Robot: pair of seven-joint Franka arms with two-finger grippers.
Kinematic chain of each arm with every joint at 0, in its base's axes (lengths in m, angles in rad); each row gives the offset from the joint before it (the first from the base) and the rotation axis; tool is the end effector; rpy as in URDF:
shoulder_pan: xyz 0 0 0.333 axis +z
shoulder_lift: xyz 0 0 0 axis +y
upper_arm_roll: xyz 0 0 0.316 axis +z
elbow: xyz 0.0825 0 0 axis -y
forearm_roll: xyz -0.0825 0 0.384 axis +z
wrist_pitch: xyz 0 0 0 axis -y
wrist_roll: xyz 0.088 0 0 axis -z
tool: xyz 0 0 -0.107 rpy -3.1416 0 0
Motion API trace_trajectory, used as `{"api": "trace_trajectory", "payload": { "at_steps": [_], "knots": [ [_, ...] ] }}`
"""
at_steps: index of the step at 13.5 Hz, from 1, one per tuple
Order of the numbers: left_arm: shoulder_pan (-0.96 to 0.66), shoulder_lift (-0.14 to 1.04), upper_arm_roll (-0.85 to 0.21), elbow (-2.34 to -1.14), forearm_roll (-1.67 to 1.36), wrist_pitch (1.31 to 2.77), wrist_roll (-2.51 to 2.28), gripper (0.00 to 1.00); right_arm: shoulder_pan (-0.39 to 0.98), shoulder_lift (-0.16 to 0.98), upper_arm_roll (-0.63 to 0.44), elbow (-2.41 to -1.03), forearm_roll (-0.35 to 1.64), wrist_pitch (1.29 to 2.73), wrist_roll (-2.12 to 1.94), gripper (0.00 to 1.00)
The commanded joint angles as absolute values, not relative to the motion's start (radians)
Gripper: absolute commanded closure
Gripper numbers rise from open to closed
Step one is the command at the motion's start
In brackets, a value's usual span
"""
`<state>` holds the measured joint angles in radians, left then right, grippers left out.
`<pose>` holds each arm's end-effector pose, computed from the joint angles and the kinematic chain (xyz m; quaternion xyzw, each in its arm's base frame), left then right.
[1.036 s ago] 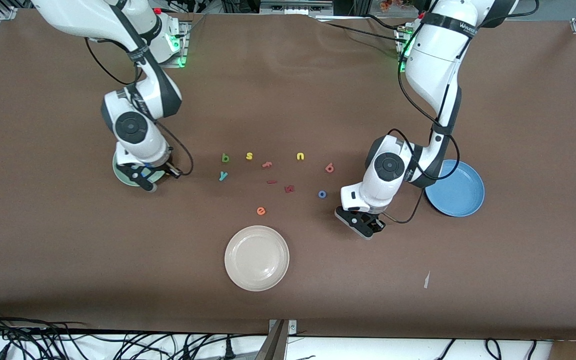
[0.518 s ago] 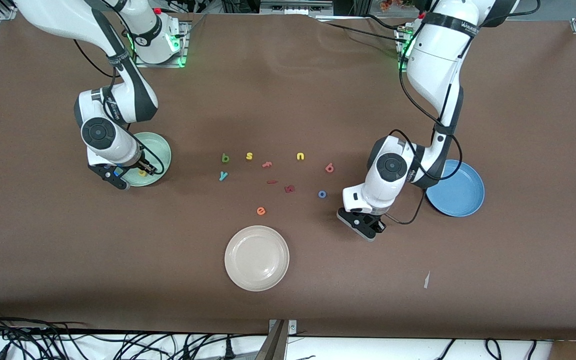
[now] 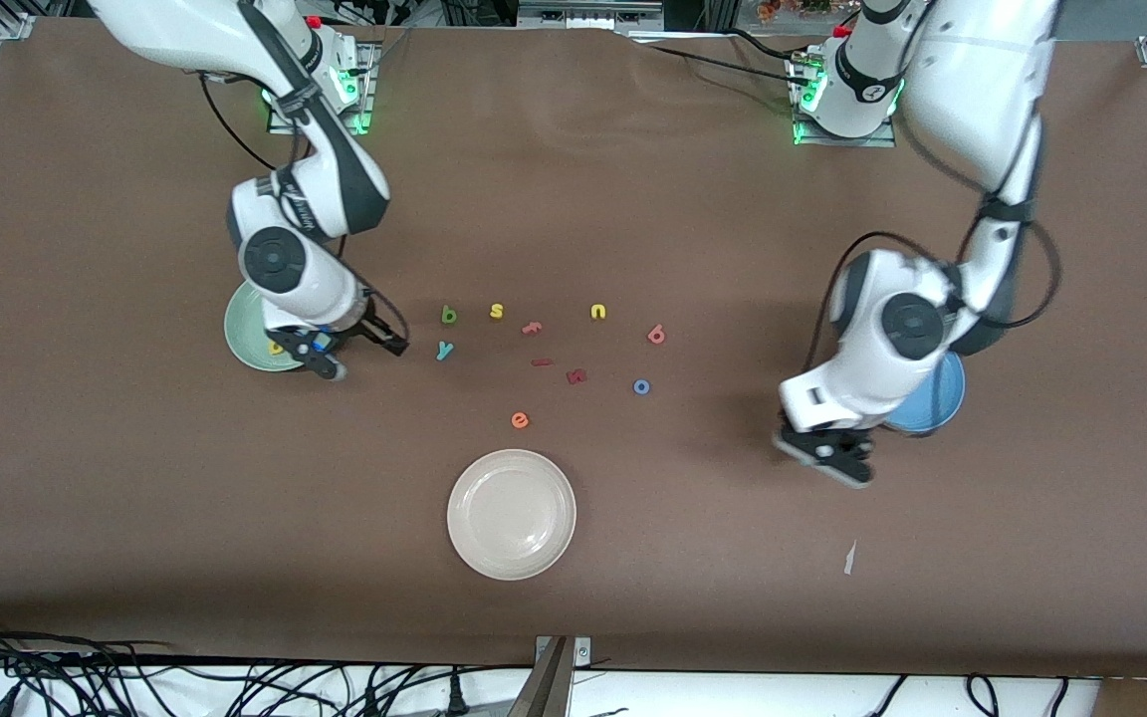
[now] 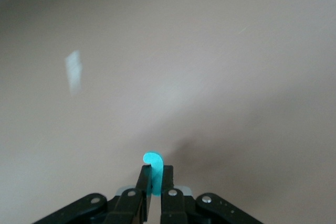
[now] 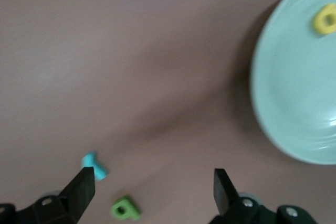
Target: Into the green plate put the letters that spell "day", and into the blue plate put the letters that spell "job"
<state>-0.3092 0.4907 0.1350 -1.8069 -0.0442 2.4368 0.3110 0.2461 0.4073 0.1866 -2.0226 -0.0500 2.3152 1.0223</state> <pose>0.6542 -0.1230 0.2882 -0.9694 0.2341 -0.0708 0.0205 0.5369 0.2447 0.2411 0.9588 -0.2782 -0.0529 0.0208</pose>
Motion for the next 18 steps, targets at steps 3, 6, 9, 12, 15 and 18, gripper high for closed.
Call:
{"api": "trace_trajectory", "payload": {
  "at_steps": [3, 6, 9, 12, 15, 18],
  "knots": [
    [-0.152, 0.210, 0.107, -2.152, -0.018, 2.427, 0.439, 1.00, 0.318, 0.523, 0.179, -1.931, -0.051, 2.348, 1.040, 0.06],
    [-0.103, 0.196, 0.107, -2.220, -0.018, 2.437, 0.448, 0.90, 0.336, 0.560, 0.176, -1.931, -0.054, 2.408, 1.057, 0.10],
    [-0.101, 0.206, 0.107, -2.218, -0.018, 2.439, 0.449, 0.30, 0.336, 0.584, 0.173, -1.930, -0.054, 2.464, 1.057, 0.21],
    [-0.107, 0.216, 0.100, -2.207, -0.029, 2.439, 0.449, 0.20, 0.336, 0.591, 0.173, -1.928, -0.060, 2.464, 1.057, 0.31],
    [-0.120, 0.245, 0.028, -2.191, -0.087, 2.502, 0.439, 0.20, 0.336, 0.598, 0.173, -1.931, -0.074, 2.464, 1.057, 0.38],
    [-0.217, 0.336, -0.003, -2.085, -0.219, 2.516, 0.428, 0.20, 0.336, 0.604, 0.173, -1.930, -0.074, 2.462, 1.057, 0.71]
  ]
}}
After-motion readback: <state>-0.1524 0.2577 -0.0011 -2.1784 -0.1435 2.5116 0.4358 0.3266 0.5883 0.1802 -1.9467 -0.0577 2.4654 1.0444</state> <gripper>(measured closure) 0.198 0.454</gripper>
